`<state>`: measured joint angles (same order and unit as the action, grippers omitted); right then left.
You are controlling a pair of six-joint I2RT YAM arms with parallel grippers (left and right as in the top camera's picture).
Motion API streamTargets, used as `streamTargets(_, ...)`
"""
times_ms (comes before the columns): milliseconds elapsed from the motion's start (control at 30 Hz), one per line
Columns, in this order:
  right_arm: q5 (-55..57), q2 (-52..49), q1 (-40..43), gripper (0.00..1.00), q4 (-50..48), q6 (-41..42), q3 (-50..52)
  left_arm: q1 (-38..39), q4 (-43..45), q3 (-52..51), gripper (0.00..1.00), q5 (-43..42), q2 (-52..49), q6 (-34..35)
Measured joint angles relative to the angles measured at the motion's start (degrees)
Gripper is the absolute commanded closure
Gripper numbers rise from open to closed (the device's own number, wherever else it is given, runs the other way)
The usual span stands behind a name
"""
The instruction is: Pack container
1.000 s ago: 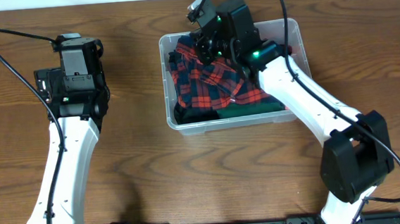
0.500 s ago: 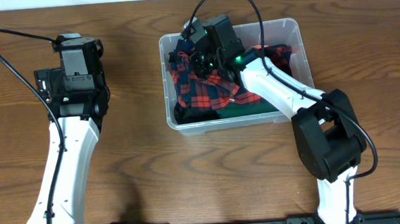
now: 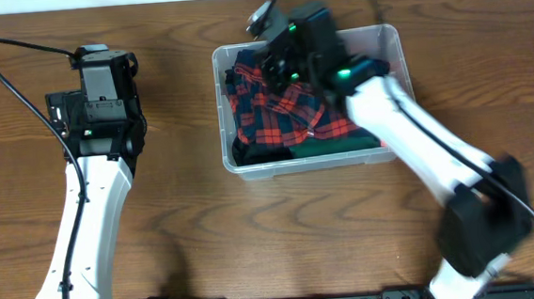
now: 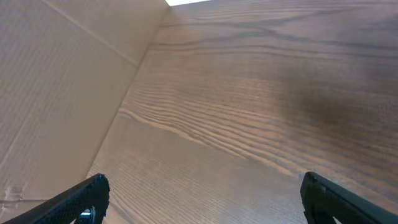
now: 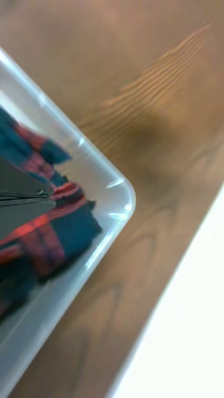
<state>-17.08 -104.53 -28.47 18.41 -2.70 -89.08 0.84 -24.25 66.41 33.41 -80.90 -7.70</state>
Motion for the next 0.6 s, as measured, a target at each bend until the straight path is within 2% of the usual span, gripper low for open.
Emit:
streamTargets(100, -0.26, 9.46, 1.9, 0.94, 5.62, 0.07, 0.0, 0.0, -0.04, 0.0, 0.02, 0.0, 0.0, 0.0)
streamTargets(200, -0.33, 19.12, 4.42, 0.78, 11.85, -0.31, -0.04, 0.0, -0.04, 0.0, 0.02, 0.0, 0.0, 0.0)
streamTargets(233, -0.26, 22.34, 5.33, 0.63, 14.4, -0.7, -0.04, 0.0, 0.02, 0.0, 0.02, 0.0, 0.0, 0.0)
streamTargets(300, -0.33, 28.87, 7.52, 0.44, 19.12, -1.79, -0.07, 0.0, -0.04, 0.0, 0.02, 0.0, 0.0, 0.02)
streamTargets(333, -0.2, 31.08, 8.22, 0.37, 21.2, -2.19, -0.09, 0.0, 0.09, 0.02, 0.02, 0.0, 0.0, 0.0)
streamTargets(400, -0.22, 36.85, 10.32, 0.28, 25.86, -3.54, -0.09, 0.0, -0.04, 0.02, 0.02, 0.0, 0.0, 0.02)
streamTargets(467, -0.24, 41.57, 12.0, 0.13, 29.2, -4.57, -0.09, 0.0, 0.02, 0.0, 0.02, 0.0, 0.0, 0.0)
streamTargets(500, -0.24, 44.76, 12.96, 0.01, 31.82, -4.79, -0.11, 0.0, -0.09, 0.02, 0.02, 0.0, 0.0, 0.0)
streamTargets(600, 0.02, 51.49, 14.19, 0.01, 36.98, -5.53, -0.11, 0.0, 0.04, 0.02, 0.02, 0.02, 0.0, 0.02)
